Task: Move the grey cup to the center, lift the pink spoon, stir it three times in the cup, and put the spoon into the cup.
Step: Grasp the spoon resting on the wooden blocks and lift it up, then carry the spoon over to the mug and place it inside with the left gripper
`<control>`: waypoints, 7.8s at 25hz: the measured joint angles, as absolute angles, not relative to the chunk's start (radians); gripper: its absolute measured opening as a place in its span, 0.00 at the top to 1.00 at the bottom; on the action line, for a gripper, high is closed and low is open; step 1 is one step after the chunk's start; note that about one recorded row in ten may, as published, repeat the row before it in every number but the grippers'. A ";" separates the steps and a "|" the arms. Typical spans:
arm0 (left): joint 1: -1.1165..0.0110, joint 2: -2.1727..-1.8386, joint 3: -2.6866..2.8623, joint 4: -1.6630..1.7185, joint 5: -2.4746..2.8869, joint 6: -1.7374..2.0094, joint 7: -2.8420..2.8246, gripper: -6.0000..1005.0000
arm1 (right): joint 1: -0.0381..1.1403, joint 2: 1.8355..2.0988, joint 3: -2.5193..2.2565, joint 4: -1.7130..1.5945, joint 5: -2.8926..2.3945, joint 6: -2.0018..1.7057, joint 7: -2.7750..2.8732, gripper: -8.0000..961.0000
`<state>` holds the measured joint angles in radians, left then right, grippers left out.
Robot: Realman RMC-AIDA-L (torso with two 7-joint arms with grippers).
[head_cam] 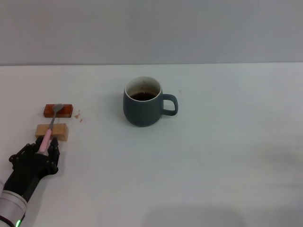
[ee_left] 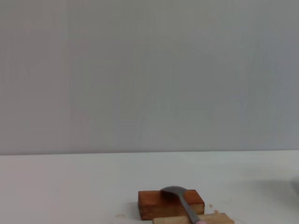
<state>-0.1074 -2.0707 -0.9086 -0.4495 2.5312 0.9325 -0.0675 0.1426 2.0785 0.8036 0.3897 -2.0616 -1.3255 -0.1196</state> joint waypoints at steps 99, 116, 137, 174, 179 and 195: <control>-0.115 -1.694 -0.899 -1.533 2.888 0.111 -0.175 0.85 | 0.083 2.080 0.844 0.364 -1.946 -1.378 -0.120 0.99; -0.173 -1.709 -0.905 -1.532 2.887 -0.030 -0.171 0.85 | 0.084 2.079 0.844 0.357 -1.946 -1.378 -0.120 0.99; -0.250 -1.774 -0.938 -1.413 2.882 -0.094 -0.132 0.85 | 0.080 2.078 0.844 0.357 -1.947 -1.394 -0.120 0.99; -0.196 -1.846 -0.966 -1.487 2.881 -0.229 0.026 0.85 | 0.082 2.079 0.833 0.359 -1.952 -1.402 -0.120 0.99; -0.192 -1.860 -0.994 -1.477 2.879 -0.239 0.043 0.85 | 0.083 2.078 0.831 0.361 -1.954 -1.402 -0.120 0.99; -0.214 -1.864 -1.007 -1.471 2.878 -0.241 0.046 0.84 | 0.077 2.078 0.830 0.360 -1.957 -1.402 -0.120 0.99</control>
<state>-0.2142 -1.8639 -1.0069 -1.4708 2.8778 -0.2409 0.0460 0.0767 2.0785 0.8299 0.3600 -1.9573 -1.4020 -0.1196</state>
